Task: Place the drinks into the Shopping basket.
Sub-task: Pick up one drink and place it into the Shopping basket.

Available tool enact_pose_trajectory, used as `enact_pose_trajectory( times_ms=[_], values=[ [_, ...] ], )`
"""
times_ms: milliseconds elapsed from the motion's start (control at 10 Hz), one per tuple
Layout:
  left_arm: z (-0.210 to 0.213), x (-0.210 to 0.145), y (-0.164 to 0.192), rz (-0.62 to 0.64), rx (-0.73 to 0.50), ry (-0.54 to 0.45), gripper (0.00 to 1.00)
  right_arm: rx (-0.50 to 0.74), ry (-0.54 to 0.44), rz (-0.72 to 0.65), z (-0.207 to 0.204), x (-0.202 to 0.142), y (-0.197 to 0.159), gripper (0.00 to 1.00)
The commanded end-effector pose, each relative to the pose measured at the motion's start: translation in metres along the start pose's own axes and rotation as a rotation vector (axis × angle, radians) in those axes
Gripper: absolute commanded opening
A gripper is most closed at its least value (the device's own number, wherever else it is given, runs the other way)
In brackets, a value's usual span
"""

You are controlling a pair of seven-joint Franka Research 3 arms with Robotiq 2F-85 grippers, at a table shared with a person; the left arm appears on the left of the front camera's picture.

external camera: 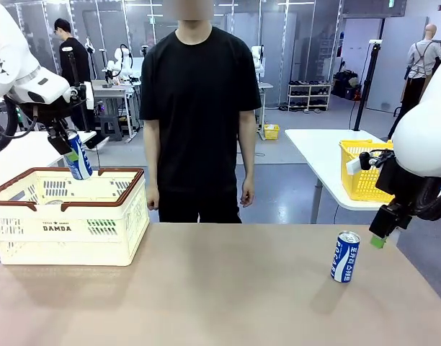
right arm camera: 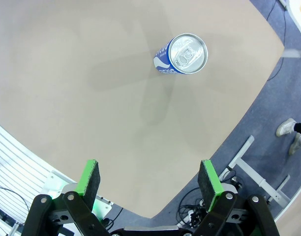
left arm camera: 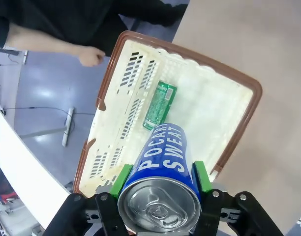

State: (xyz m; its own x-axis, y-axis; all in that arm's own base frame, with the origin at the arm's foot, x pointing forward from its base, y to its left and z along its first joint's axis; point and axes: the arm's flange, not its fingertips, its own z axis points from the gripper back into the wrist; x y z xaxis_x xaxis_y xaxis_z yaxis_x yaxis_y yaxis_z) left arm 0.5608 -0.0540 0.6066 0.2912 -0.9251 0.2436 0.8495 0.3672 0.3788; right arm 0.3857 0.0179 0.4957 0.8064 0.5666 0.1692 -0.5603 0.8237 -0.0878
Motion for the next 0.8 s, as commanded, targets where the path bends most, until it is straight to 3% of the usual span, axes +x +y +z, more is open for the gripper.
enact_pose_trajectory(
  times_ms=[0,300,700],
  values=[
    [0.005,0.004,0.0,-0.002,0.02,0.002,0.59,-0.001,0.004,0.002,0.002,-0.001,-0.001,1.0],
    [0.0,0.003,-0.001,-0.005,0.0,-0.001,0.59,-0.001,0.004,0.002,0.002,-0.001,-0.001,1.0],
    [-0.047,-0.021,0.036,-0.036,-0.084,0.022,0.59,-0.001,0.004,0.002,0.002,-0.001,-0.001,1.0]
  ],
)
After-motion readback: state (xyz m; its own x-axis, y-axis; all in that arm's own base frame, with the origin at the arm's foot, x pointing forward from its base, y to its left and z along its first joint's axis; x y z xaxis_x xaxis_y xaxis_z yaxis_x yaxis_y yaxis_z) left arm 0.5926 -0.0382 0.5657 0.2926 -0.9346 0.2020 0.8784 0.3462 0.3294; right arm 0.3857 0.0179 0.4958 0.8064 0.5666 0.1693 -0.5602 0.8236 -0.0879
